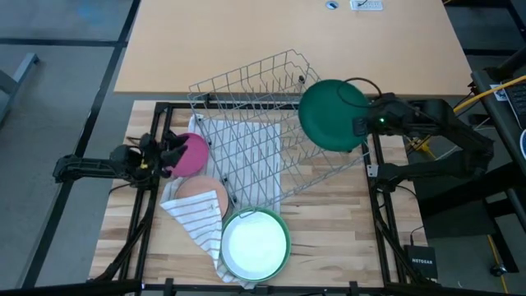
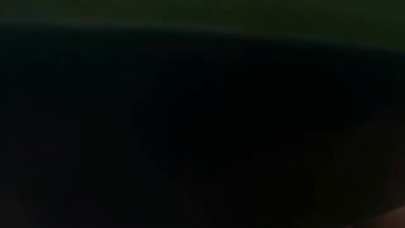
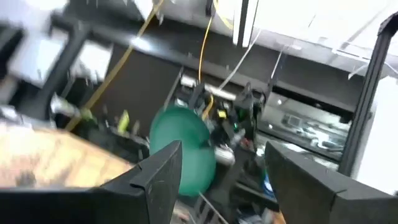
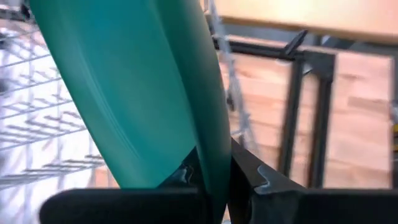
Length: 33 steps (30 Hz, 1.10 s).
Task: Sort dishes
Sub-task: Put the top dark green plate in the dish rack
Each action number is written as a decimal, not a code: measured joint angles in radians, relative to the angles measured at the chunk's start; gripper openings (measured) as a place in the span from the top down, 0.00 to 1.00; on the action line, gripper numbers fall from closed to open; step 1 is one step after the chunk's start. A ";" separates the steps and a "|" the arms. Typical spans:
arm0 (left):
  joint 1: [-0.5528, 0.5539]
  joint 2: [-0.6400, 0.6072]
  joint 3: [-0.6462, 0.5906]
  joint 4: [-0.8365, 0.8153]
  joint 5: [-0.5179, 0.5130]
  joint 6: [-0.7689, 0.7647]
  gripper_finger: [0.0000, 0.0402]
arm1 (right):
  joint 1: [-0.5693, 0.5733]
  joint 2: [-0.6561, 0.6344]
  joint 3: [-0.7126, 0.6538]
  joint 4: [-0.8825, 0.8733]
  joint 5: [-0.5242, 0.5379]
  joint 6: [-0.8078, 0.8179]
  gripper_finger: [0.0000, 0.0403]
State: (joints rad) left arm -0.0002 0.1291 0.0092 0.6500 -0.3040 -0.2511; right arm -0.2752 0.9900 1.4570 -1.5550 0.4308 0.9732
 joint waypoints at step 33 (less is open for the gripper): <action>-0.076 0.575 0.570 -0.484 0.413 0.928 0.45 | 0.000 0.452 0.001 0.828 -0.813 0.257 0.94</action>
State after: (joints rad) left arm -0.0758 0.7038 0.5787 0.1665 0.1086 0.6767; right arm -0.2749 1.4421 1.4582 -0.7266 -0.3818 1.2302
